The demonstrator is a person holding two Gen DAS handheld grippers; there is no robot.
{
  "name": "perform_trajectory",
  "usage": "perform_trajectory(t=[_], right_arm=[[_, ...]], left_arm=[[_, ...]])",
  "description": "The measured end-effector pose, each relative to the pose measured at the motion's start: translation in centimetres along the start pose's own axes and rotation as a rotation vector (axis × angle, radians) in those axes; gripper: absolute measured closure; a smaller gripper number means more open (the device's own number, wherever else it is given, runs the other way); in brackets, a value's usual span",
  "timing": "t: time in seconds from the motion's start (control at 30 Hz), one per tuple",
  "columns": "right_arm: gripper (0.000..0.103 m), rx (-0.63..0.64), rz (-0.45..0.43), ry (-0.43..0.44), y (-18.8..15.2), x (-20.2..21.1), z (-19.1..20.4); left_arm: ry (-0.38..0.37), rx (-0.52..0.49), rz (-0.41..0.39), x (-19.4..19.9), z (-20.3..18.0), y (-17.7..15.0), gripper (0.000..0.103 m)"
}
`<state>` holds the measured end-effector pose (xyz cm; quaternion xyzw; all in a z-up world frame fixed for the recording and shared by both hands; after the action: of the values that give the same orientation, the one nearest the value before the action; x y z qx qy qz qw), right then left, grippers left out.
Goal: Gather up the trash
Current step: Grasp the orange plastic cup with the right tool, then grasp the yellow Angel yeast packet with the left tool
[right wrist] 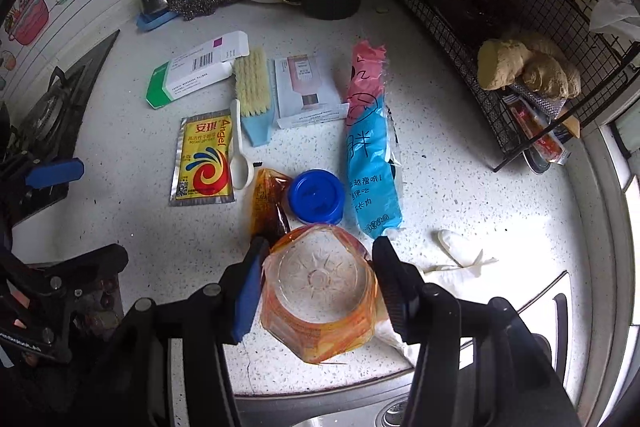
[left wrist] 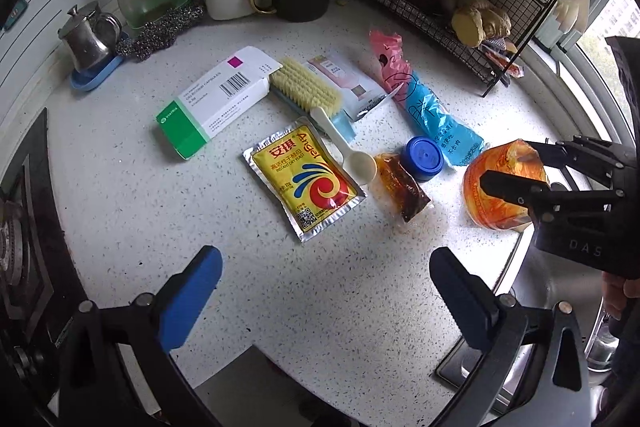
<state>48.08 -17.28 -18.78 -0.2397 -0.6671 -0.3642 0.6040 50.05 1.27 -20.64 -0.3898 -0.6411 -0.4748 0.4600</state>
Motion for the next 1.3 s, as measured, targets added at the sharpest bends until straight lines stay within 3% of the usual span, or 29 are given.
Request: perform_trajectory(t=[0.2,0.37,0.63,0.9,1.0,1.3], right_arm=[[0.053,-0.032,-0.020,0.012,-0.2,1.2,-0.1],[0.053,-0.053,-0.015,0.036,-0.1,0.2,-0.9],[0.053,-0.087,-0.004,0.069,0.4,-1.2,-2.4],[0.053,-0.102,0.000,0.097,0.7,-1.9,-3.6],[0.053,-0.107,-0.003,0.106,0.6,-1.9,-4.0],[0.053,-0.111,-0.009,0.128,0.5,-1.9,-4.4]], left_arm=[[0.001,0.098,0.038,-1.3,1.9,1.3,0.000],[-0.016,0.241,0.108,-4.6,3.8,2.2,0.000],[0.006,0.351,0.138,-8.6,4.5,4.2,0.000],[0.062,0.384,0.172,-11.4,4.3,5.3,0.000],[0.051,0.405,0.159,-11.7,4.3,5.6,0.000],[0.130,0.393,0.188,-12.4,5.3,5.9,0.000]])
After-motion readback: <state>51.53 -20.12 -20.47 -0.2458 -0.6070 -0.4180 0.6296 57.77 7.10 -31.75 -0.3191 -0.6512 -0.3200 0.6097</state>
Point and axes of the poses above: each gripper's, at about its wrist camera, not at the fingertips, and x roughly against the way its jaws point, z to its left, y to its top, the point moved 8 cm from there along -x, roughly the way its jaws point, and after that the axes turned 6 degrees about z, right-handed, at the moved point
